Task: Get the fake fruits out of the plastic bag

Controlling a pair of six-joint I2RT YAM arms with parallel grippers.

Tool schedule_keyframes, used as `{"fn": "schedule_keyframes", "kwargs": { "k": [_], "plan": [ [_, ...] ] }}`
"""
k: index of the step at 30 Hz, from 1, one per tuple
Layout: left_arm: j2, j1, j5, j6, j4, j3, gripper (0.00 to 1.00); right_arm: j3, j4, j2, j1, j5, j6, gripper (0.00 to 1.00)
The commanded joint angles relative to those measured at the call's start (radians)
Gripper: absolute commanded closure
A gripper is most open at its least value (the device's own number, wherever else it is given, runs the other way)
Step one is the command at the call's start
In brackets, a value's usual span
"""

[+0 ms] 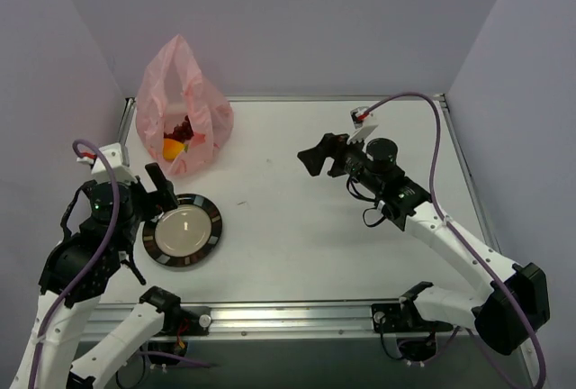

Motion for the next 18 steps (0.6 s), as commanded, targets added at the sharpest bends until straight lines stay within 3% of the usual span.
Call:
{"fn": "schedule_keyframes", "kwargs": {
  "k": [1, 10, 12, 14, 18],
  "plan": [
    [0.082, -0.003, -0.047, 0.002, -0.012, 0.037, 0.06, 0.066, -0.002, -0.003, 0.038, 0.016, -0.027, 0.13],
    [0.386, 0.036, -0.179, 0.074, 0.167, 0.224, 0.06, 0.207, 0.002, 0.184, 0.164, 0.079, -0.053, 0.1],
    [0.464, 0.093, -0.132, 0.085, 0.201, 0.269, 0.06, 0.268, 0.004, 0.23, 0.185, 0.082, -0.061, 0.09],
    [0.524, 0.217, -0.014, 0.079, 0.21, 0.307, 0.06, 0.317, -0.001, 0.308, 0.197, 0.078, -0.062, 0.08],
    [0.718, 0.319, 0.042, 0.111, 0.215, 0.408, 0.06, 0.442, -0.004, 0.446, 0.227, 0.067, -0.088, 0.07]
  ]
}}
